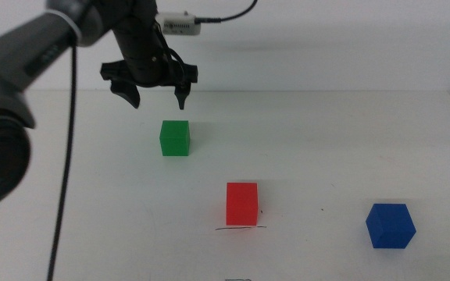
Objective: Stack red cubes first, then green, then blue cubes in a specific spot.
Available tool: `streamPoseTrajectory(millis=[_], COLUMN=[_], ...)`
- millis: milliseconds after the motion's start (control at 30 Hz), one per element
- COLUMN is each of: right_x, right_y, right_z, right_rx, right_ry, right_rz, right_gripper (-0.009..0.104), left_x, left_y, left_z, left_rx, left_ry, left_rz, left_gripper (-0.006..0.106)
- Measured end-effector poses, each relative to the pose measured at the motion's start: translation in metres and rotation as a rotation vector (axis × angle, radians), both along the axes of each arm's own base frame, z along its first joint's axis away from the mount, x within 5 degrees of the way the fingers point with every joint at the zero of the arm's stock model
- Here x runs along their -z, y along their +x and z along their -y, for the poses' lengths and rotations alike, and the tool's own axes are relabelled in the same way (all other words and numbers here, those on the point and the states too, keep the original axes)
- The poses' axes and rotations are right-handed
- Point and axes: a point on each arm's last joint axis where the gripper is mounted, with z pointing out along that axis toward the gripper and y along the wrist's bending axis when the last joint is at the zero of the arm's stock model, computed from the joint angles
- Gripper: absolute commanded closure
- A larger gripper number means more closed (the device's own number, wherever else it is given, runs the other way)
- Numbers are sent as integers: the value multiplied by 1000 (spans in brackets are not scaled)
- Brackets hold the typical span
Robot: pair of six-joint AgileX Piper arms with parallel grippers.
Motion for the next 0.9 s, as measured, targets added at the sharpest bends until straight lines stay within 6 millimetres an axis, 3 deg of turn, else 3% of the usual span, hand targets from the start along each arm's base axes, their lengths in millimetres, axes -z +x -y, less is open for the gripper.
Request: streamPoseTrajectory(millis=[367, 667, 833, 900], right_x=[0, 0, 0, 0], right_y=[0, 0, 0, 0], right_z=[0, 0, 0, 0], right_rx=[0, 0, 0, 0], right_ry=[0, 0, 0, 0], right_rz=[0, 0, 0, 0], right_gripper=[24, 24, 24, 24], left_x=[51, 77, 92, 96], left_y=[26, 35, 37, 38], left_z=[9, 12, 14, 15], left_rx=[6, 9, 5, 3], left_ry=[5, 4, -12, -22], left_rz=[-13, -26, -51, -60], left_gripper=[7, 7, 16, 24])
